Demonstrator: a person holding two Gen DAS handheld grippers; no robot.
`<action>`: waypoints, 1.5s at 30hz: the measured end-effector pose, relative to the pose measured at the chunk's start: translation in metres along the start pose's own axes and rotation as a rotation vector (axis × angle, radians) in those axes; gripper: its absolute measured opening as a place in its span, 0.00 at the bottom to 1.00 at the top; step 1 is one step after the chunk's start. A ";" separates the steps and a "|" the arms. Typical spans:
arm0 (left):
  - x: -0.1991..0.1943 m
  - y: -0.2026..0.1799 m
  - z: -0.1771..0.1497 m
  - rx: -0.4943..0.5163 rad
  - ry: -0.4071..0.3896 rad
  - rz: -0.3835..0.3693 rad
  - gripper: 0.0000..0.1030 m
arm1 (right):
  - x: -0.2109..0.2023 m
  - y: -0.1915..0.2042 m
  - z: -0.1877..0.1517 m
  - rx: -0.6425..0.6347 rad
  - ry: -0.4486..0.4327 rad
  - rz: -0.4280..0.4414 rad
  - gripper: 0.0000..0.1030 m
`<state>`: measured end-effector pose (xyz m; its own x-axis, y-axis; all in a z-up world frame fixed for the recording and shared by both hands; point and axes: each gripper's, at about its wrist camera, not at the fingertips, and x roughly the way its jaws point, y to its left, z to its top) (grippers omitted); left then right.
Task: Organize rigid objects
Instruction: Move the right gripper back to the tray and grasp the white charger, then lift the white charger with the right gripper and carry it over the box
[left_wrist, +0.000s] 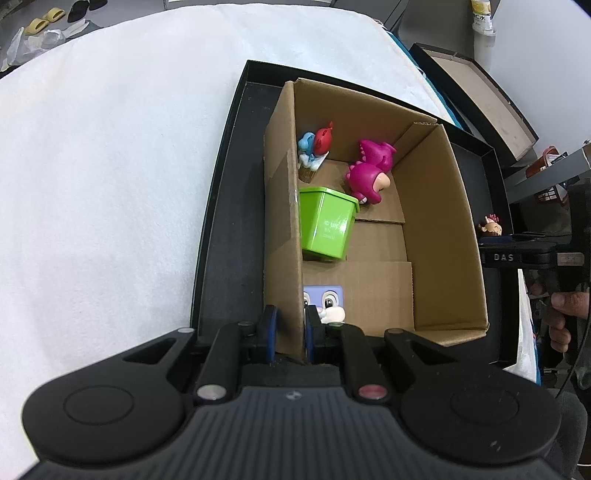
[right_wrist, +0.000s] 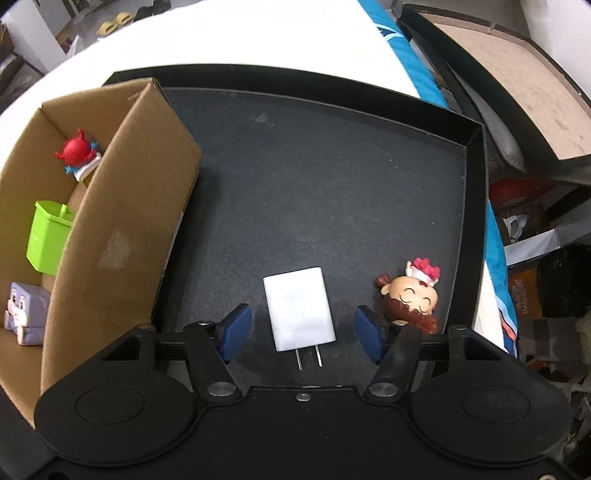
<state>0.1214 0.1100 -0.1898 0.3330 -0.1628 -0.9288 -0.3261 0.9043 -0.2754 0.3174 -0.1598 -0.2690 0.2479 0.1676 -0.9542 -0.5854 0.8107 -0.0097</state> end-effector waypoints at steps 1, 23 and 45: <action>0.000 0.000 0.000 0.001 0.001 0.001 0.12 | 0.002 0.001 0.001 0.000 0.006 0.001 0.50; -0.002 -0.001 -0.002 0.012 -0.007 0.005 0.12 | -0.025 0.014 0.003 -0.024 0.013 -0.001 0.35; -0.003 -0.004 -0.004 0.038 -0.016 0.023 0.12 | -0.094 0.039 0.027 -0.092 -0.105 0.009 0.35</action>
<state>0.1179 0.1050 -0.1864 0.3405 -0.1358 -0.9304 -0.3004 0.9219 -0.2445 0.2921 -0.1287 -0.1716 0.3190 0.2361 -0.9179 -0.6551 0.7548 -0.0335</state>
